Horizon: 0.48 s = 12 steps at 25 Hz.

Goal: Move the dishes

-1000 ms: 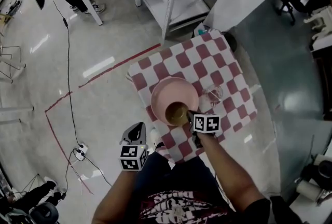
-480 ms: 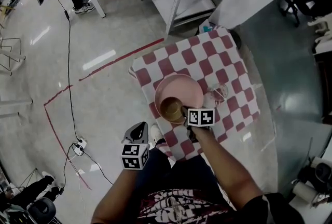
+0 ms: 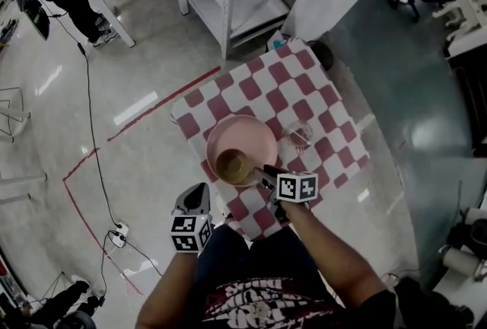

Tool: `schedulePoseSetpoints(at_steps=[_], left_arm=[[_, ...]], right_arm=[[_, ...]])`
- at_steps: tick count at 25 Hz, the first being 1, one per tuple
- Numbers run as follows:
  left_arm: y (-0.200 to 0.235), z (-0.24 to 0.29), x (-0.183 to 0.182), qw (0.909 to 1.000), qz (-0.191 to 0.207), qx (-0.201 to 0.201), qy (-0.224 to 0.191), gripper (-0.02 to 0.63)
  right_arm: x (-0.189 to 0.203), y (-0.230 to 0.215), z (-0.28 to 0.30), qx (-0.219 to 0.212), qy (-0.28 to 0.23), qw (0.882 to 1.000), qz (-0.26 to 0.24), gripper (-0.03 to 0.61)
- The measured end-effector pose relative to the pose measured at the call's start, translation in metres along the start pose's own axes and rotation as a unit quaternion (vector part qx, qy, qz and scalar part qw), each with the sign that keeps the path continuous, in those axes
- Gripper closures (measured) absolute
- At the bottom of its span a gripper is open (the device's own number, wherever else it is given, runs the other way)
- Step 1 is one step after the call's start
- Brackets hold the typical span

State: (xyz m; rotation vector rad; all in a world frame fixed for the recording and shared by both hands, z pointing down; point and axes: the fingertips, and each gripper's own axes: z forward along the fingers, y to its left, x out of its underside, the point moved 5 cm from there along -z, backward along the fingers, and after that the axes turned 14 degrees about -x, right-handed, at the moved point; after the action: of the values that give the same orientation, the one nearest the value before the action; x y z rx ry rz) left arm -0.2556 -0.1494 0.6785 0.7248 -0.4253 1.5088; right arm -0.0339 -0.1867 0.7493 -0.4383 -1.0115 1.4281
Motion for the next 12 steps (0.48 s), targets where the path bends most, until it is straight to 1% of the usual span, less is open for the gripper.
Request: schedulePoseSetpoints(at_steps=[3,7,10,12], left_arm=[[-0.020,0.005,-0.003,0.9999,0.012,0.010,0.002,0.589],[-0.046,0.011,-0.009,0.9995,0.023,0.019,0.003,0.589],[-0.065,0.014,-0.014,0.9993,0.030,0.023,0.001,0.590],[-0.076,0.014,-0.017,0.9992,0.033,0.023,0.001,0.590]], right_arm=[[-0.006,-0.008,-0.030,0.009,-0.028,1.000,0.007,0.391],[-0.018,-0.030,-0.069,0.038,-0.061,0.997,0.010,0.391],[-0.028,-0.050,-0.093,0.056,-0.075,0.996,0.015,0.391],[-0.035,-0.063,-0.106,0.071,-0.076,0.995,0.008,0.391]])
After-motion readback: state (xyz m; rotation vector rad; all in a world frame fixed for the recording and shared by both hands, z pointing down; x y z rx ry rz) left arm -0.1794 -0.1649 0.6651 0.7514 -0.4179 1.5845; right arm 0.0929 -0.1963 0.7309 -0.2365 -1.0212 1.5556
